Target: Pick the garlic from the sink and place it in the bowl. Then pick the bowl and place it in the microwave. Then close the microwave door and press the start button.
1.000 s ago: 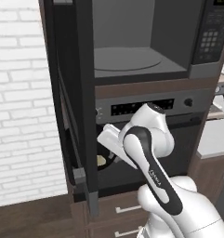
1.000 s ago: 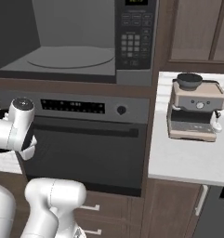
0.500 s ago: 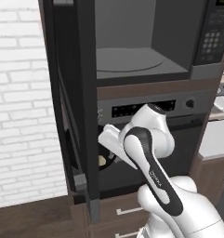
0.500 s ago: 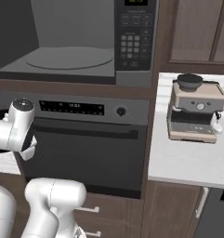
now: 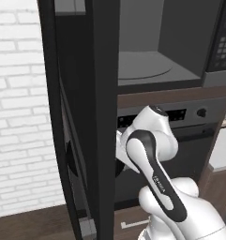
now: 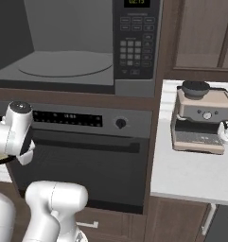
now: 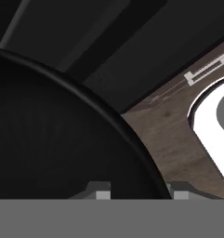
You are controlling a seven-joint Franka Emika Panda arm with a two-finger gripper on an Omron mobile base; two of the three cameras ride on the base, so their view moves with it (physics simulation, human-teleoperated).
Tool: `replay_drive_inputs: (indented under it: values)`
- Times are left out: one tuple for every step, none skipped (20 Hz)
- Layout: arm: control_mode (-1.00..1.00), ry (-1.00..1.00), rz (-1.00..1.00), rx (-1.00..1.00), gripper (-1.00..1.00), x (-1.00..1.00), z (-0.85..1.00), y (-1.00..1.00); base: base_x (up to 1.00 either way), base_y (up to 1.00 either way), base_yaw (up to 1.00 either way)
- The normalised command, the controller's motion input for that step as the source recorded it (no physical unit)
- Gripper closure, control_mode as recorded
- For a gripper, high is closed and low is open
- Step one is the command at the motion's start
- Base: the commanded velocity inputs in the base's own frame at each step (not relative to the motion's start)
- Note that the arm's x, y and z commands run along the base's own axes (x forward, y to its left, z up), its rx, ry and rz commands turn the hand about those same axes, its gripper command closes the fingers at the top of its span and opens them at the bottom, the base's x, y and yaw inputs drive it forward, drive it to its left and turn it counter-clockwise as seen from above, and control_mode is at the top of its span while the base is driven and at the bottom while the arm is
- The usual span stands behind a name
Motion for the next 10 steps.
replay_drive_inputs:
  values:
    - [1.00,0.00,0.00,0.00,1.00,0.00,0.00,0.00,0.11,0.06,0.00]
    - [1.00,0.00,0.00,0.00,1.00,0.00,0.00,0.00,0.00,0.00,0.00]
    - [1.00,0.00,0.00,0.00,1.00,0.00,0.00,0.00,0.00,0.00,0.00]
    - [1.00,0.00,0.00,0.00,1.00,0.00,0.00,0.00,-0.10,0.00,0.00]
    - [-1.00,-0.12,0.00,0.06,1.00,-0.54,0.00,0.00,0.00,0.00,0.00]
    - [-1.00,-0.17,-0.01,0.08,1.00,-0.98,0.02,-0.11,0.00,0.00,0.00]
    - [-1.00,-0.15,-0.03,0.09,1.00,-1.00,0.16,-0.07,0.00,0.00,0.00]
    - [-1.00,-0.14,-0.03,0.11,1.00,-1.00,0.21,-0.21,0.00,0.00,0.00]
    - [-1.00,-0.15,-0.04,0.10,1.00,-1.00,0.44,-0.27,0.00,0.00,0.00]
    - [-1.00,-0.15,-0.07,0.09,1.00,-1.00,0.59,-0.26,0.00,0.00,0.00]
